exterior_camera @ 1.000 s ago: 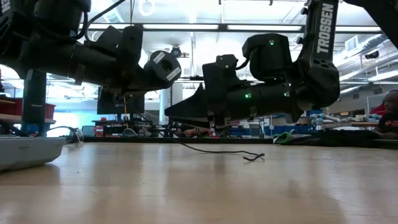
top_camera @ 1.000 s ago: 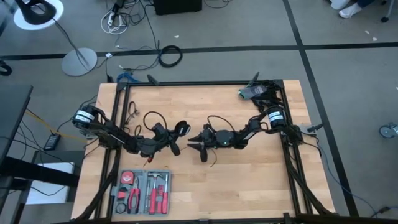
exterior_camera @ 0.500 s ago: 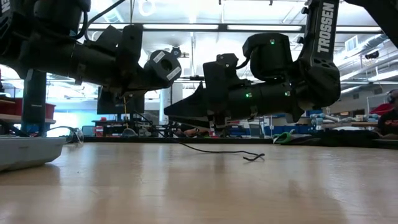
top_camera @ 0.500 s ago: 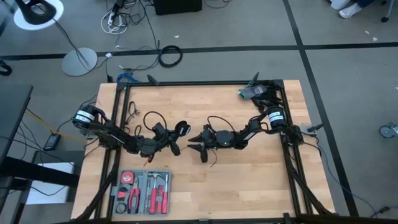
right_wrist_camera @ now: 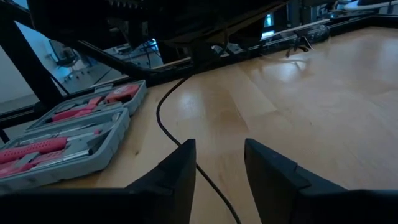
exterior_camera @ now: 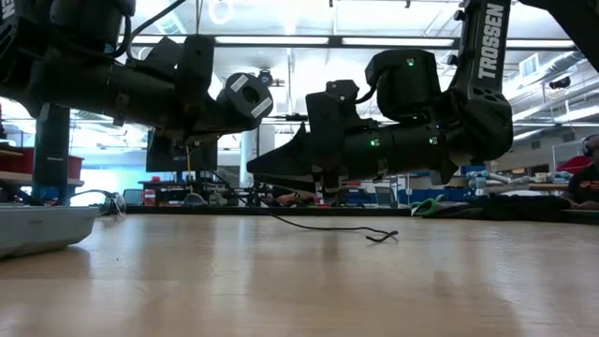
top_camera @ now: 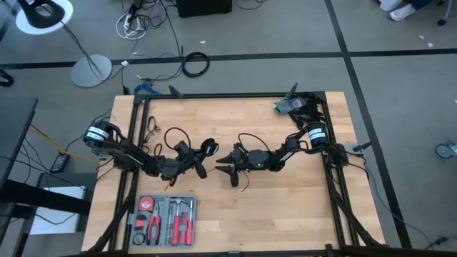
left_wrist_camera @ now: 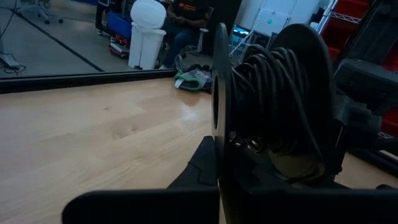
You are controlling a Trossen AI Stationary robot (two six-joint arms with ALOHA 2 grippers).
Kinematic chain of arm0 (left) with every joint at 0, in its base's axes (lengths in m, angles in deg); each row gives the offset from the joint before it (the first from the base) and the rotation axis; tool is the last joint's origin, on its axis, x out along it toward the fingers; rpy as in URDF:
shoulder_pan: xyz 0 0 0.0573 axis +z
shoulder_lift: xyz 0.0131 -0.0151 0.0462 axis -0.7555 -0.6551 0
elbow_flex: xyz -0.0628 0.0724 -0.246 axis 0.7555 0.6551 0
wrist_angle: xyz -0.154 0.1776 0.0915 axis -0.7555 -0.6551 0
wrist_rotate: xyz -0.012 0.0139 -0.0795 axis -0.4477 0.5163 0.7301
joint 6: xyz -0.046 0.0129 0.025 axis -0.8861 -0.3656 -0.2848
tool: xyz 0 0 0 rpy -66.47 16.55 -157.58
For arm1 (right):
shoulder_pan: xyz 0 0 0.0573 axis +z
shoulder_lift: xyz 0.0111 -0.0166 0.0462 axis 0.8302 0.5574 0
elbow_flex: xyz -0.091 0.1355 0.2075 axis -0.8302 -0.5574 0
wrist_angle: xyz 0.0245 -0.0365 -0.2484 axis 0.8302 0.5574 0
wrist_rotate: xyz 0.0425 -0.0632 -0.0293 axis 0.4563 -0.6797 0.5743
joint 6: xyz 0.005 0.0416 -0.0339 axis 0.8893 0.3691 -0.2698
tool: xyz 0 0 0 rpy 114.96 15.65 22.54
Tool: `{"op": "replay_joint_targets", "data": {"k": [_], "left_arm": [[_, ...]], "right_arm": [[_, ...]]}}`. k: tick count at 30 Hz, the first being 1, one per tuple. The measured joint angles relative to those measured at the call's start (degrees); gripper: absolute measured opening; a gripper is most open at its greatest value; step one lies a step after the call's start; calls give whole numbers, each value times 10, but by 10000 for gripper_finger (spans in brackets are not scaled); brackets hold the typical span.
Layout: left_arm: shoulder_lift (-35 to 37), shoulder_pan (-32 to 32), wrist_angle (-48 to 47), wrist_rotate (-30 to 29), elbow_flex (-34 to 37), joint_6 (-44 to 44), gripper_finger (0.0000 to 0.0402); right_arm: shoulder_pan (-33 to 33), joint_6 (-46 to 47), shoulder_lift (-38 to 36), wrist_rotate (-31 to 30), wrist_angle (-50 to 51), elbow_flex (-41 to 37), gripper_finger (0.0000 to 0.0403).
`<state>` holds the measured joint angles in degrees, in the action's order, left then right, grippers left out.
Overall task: Coil cords
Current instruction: Coil the black wire onto the spool
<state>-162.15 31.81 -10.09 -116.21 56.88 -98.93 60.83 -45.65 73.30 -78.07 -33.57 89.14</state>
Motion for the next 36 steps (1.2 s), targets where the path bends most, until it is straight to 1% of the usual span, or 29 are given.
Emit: {"op": "replay_joint_targets", "data": {"k": [36], "left_arm": [[0,0,-2,6,0,32,0]], "right_arm": [[0,0,0,0,0,0,139]]}}
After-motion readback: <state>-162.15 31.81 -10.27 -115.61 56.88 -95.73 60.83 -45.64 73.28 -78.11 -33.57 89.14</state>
